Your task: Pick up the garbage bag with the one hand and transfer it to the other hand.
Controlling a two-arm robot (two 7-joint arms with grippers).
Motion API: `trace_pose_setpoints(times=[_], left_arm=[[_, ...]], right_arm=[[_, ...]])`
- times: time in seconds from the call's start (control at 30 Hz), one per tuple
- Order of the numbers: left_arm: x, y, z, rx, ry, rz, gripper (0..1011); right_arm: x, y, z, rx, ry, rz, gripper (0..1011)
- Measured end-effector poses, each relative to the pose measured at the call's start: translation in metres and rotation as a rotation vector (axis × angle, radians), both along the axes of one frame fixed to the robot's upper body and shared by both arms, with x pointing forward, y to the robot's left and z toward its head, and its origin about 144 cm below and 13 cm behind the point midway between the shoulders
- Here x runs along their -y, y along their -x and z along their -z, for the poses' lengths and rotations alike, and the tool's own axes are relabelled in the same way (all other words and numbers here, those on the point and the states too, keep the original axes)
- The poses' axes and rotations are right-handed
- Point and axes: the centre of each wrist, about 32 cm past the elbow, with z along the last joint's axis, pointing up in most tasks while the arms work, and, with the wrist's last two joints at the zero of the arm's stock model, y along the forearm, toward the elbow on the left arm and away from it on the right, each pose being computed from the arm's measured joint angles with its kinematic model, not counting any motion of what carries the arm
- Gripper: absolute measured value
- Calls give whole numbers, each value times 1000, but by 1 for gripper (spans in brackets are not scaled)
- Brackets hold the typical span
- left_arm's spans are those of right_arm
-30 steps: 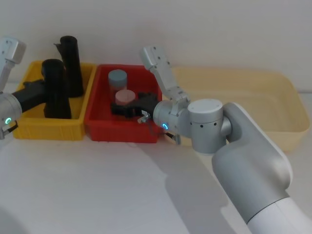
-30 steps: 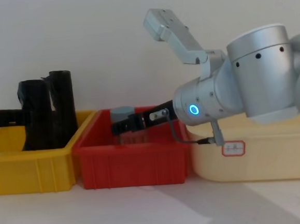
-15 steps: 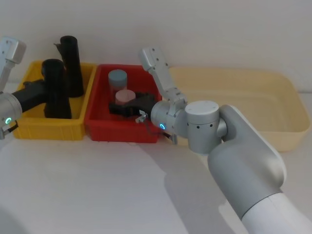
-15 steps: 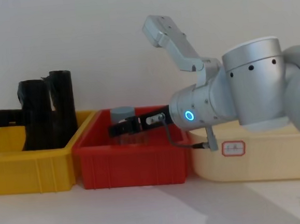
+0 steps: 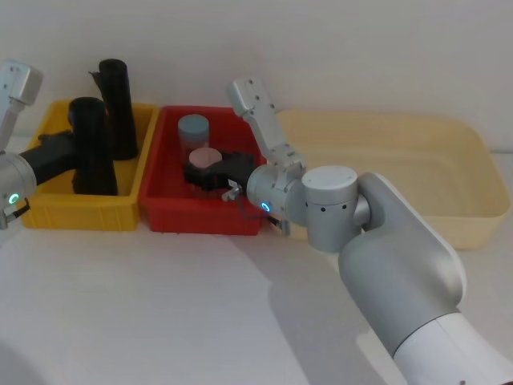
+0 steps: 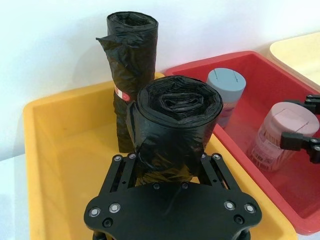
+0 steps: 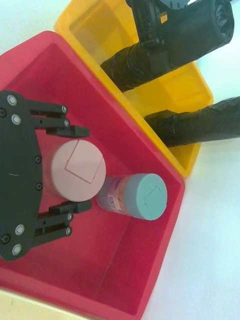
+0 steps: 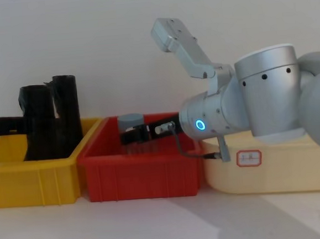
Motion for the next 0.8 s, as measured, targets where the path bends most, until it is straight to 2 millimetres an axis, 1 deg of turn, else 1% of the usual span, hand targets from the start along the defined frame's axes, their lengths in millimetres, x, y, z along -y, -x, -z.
trace_pose_setpoints(times=[0.03,0.07,0.17,0.57,0.8], left_arm=[[0,0,0,0,0,0,465],[0,0,0,0,0,0,465],[0,0,0,0,0,0,465],[0,0,0,0,0,0,465],[0,0,0,0,0,0,465]], right_arm=[[0,0,0,0,0,0,753],[0,0,0,0,0,0,697],[0,-1,0,2,0,0,651],[0,-1,1,6,-1,0,651],[4,8,-4,40,-6,8,651]])
